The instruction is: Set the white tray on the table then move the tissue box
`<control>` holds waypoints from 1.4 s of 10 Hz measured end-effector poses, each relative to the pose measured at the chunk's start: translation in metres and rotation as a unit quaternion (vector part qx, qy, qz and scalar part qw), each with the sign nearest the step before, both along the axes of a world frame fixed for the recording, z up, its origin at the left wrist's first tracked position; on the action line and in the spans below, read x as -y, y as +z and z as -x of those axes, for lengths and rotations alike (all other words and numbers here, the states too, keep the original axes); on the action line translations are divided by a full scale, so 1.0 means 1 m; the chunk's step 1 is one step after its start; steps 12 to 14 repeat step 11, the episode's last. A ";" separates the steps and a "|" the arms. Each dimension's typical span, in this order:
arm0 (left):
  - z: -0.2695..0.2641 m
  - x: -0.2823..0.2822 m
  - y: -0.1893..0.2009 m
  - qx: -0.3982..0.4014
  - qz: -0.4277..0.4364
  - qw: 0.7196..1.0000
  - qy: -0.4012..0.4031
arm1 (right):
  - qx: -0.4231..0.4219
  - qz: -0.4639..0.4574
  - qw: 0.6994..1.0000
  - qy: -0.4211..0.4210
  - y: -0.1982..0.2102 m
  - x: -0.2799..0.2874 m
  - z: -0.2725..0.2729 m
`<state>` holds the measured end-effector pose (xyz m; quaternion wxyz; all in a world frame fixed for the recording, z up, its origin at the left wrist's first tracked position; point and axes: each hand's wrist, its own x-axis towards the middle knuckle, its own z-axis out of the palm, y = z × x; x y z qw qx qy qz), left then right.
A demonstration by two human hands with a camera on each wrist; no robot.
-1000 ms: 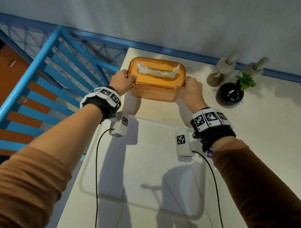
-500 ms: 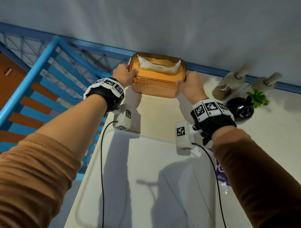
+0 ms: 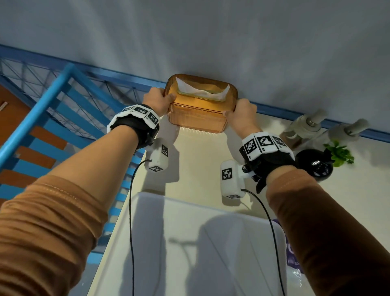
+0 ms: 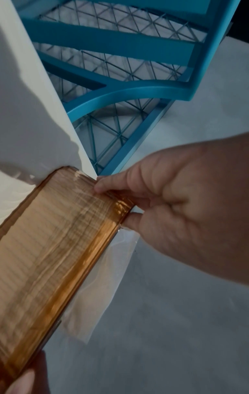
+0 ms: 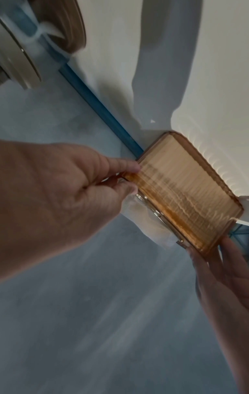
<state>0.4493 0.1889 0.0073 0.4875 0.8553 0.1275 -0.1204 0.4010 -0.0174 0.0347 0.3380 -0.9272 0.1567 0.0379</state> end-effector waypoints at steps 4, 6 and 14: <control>-0.006 -0.002 0.002 0.003 0.012 1.000 -0.003 | -0.006 0.001 1.000 -0.005 0.000 -0.003 -0.006; -0.005 0.000 0.002 0.005 0.011 1.000 -0.003 | -0.003 0.000 1.000 -0.005 -0.001 -0.004 -0.005; 0.042 0.008 0.032 0.047 -0.095 0.993 0.050 | -0.005 -0.021 0.999 0.030 0.026 0.002 0.038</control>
